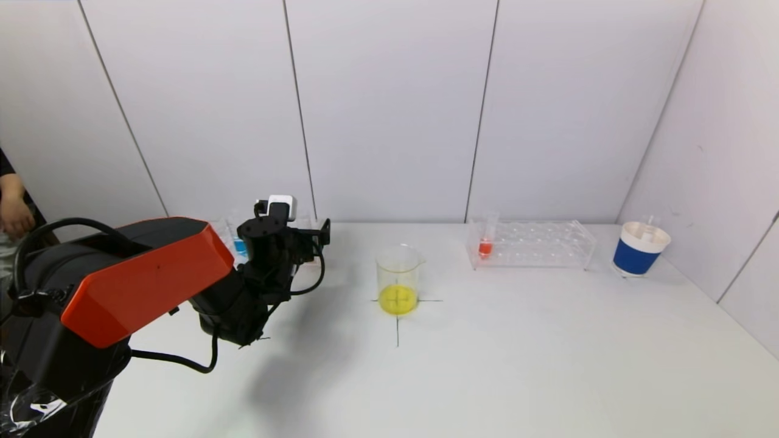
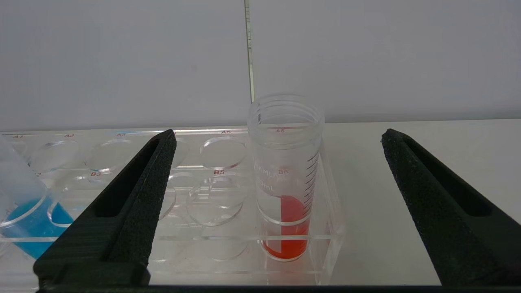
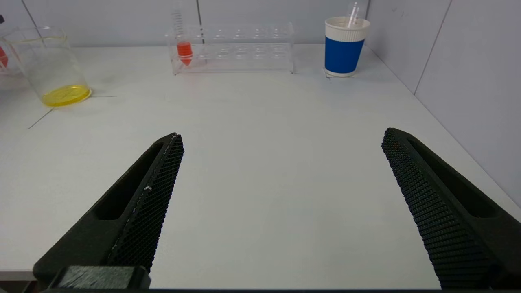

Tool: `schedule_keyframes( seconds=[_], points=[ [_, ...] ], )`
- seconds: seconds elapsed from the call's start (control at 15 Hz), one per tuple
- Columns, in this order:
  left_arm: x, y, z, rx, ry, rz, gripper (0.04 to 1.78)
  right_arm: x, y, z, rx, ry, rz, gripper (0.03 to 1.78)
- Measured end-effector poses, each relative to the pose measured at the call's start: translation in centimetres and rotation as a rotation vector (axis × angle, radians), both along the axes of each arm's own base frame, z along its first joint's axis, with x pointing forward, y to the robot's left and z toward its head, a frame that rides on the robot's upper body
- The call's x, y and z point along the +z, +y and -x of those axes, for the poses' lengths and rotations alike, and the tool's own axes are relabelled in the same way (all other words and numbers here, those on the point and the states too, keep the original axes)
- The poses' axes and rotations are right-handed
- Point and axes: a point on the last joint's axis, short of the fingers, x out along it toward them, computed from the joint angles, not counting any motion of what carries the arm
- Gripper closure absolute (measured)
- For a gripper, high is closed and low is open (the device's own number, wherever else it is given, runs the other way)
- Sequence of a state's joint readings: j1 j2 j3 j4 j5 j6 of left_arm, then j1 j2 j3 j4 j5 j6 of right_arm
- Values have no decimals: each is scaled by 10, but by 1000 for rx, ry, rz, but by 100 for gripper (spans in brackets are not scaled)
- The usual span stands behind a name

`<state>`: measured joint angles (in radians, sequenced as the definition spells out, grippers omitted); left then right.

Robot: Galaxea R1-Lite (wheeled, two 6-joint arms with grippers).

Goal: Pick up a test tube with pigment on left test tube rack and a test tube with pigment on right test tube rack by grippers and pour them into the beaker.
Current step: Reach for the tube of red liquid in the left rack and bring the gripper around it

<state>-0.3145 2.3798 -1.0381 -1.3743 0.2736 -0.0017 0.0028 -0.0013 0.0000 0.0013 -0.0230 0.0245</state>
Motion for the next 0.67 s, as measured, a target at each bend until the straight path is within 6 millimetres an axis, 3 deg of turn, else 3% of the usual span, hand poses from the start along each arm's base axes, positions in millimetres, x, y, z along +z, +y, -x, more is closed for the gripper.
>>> schedule_keyframes(
  seconds=[0.67],
  points=[
    [-7, -1, -4, -1, 7, -3, 6, 0, 0, 0, 0, 0, 0, 4]
  ],
)
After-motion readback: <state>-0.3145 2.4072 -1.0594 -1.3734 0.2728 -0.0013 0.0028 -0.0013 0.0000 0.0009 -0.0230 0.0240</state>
